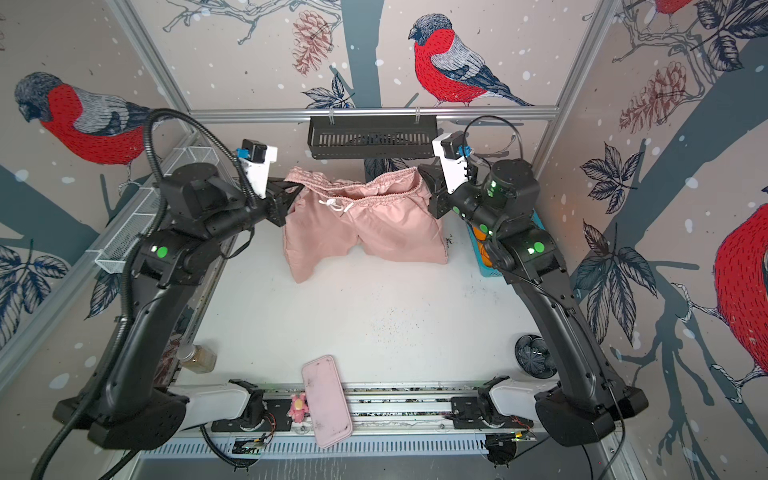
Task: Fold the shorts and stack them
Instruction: 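Lift the waistband with both grippers and spread it apart, shaking the shorts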
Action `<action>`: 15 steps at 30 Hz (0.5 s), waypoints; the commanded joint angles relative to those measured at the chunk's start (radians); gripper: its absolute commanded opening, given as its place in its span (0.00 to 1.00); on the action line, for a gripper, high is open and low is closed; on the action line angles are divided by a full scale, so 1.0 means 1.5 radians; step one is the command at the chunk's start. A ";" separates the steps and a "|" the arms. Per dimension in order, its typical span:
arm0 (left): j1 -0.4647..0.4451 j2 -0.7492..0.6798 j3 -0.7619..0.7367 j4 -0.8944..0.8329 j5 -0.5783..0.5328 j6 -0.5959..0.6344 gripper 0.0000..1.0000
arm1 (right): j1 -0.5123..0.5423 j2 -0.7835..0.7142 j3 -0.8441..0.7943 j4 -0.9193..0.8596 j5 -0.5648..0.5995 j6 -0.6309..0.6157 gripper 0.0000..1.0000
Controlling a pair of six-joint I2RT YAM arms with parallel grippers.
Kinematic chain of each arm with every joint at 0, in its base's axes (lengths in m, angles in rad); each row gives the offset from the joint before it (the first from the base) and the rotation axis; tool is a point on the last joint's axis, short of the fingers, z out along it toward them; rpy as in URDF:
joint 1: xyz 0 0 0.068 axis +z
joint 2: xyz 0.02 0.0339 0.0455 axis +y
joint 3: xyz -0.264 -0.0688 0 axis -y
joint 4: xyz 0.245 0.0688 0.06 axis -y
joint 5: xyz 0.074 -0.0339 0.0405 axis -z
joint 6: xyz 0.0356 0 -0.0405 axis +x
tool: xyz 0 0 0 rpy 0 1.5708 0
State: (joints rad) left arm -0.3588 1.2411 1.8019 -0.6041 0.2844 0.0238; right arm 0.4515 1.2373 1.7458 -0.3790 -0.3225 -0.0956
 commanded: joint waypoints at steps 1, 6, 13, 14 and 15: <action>0.008 -0.038 0.022 -0.048 -0.011 0.000 0.00 | 0.011 -0.031 0.018 -0.024 -0.056 0.026 0.01; 0.007 -0.046 0.109 -0.124 0.020 -0.009 0.00 | 0.056 -0.041 0.066 -0.083 -0.035 0.019 0.01; 0.007 -0.023 0.158 -0.223 -0.042 -0.018 0.00 | 0.069 -0.037 0.096 -0.111 0.026 0.019 0.01; 0.008 -0.016 0.150 -0.227 -0.060 -0.024 0.00 | 0.069 -0.032 0.080 -0.104 0.047 0.019 0.01; 0.008 -0.008 0.134 -0.227 -0.072 -0.022 0.00 | 0.069 -0.027 0.063 -0.098 0.064 0.015 0.01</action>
State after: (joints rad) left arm -0.3496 1.2057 2.0281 -0.8764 0.2619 0.0010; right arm 0.5552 1.1805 1.8755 -0.5365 -0.3321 -0.0772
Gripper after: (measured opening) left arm 0.088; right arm 0.048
